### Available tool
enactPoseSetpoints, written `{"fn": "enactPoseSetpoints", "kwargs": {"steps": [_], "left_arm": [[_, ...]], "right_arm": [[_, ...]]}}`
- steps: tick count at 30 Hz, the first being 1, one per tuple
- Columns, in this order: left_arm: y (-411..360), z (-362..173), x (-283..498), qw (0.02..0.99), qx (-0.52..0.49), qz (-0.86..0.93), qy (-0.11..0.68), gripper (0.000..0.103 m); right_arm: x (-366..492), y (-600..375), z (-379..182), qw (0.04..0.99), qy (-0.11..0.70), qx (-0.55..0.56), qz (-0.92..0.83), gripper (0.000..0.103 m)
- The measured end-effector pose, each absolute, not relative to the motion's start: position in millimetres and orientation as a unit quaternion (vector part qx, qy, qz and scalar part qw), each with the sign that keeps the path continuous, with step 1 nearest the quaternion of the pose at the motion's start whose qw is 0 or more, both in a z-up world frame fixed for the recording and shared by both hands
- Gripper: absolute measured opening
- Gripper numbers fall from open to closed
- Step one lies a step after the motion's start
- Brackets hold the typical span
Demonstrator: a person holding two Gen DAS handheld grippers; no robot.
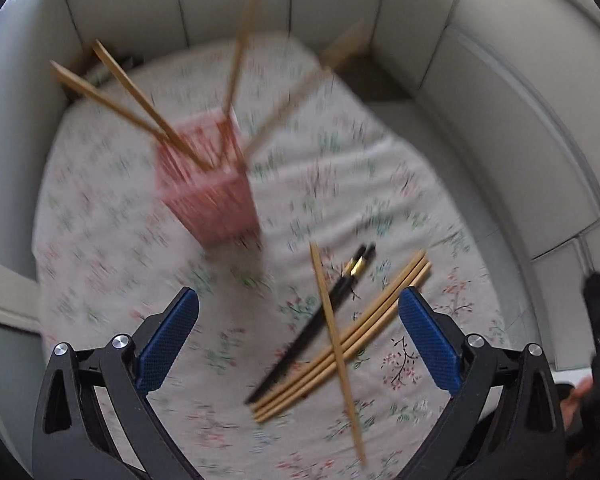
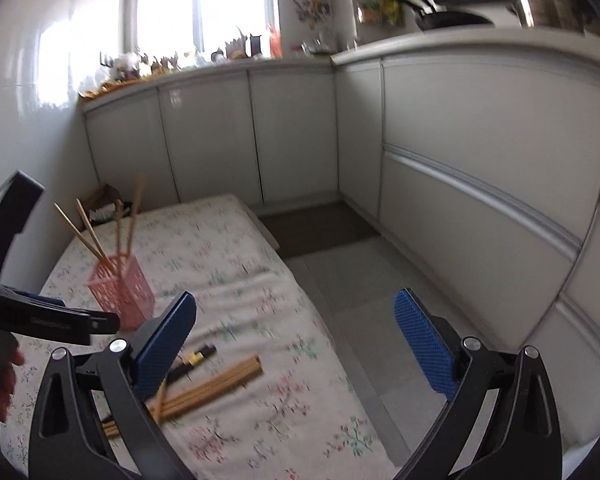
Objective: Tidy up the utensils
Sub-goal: 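Grasp a wooden chopstick lying on the cloth with the left gripper, then grasp another wooden chopstick with the right gripper while the left gripper holds its chopstick upright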
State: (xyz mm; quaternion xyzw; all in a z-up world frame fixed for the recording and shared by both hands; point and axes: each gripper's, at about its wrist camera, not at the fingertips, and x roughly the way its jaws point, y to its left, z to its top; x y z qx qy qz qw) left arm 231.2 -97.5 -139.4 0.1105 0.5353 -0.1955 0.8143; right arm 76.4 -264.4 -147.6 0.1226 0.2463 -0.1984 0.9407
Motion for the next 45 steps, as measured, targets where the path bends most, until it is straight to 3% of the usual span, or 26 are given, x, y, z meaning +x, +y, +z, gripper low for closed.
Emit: {"fn": "enactPoseSetpoints", "kwargs": {"steps": [2,4,15,18,19,20,24,26,32,34,39,45], "left_arm": [[-114,-165,239,0.8,0.117,-0.185,0.559,0.068],[-125,-187,248,0.786,0.113,-0.174,0.583,0.053],[-124,-231,279,0.807,0.077,-0.106,0.577,0.046],[-125,-244,282,0.809,0.085,-0.108,0.571,0.028],[-128,-245,280,0.815,0.101,-0.116,0.559,0.012],[-128,-245,279,0.816,0.104,-0.121,0.555,0.008],[-117,-236,272,0.826,0.093,-0.143,0.538,0.006],[-108,-216,263,0.834,0.091,-0.164,0.519,0.006],[-68,-164,219,0.852,0.052,-0.213,0.475,0.006],[-62,-154,203,0.856,0.044,-0.223,0.465,0.006],[-42,-139,196,0.863,0.021,-0.242,0.443,0.006],[-29,-124,194,0.866,-0.005,-0.258,0.429,0.007]], "right_arm": [[78,-274,-155,0.937,0.258,0.137,-0.193,0.097],[76,-280,-158,0.937,0.257,0.142,-0.188,0.097],[88,-290,-177,0.92,0.312,0.155,-0.179,0.097],[93,-297,-186,0.904,0.336,0.187,-0.19,0.097],[96,-300,-189,0.896,0.345,0.204,-0.193,0.097],[98,-301,-192,0.891,0.351,0.212,-0.196,0.096],[113,-298,-205,0.862,0.394,0.245,-0.205,0.096],[124,-292,-210,0.852,0.417,0.246,-0.2,0.089],[167,-276,-238,0.789,0.495,0.297,-0.211,0.057],[179,-270,-250,0.768,0.523,0.305,-0.21,0.041],[189,-260,-277,0.719,0.565,0.352,-0.199,0.039],[205,-251,-276,0.705,0.589,0.323,-0.226,0.039]]}}
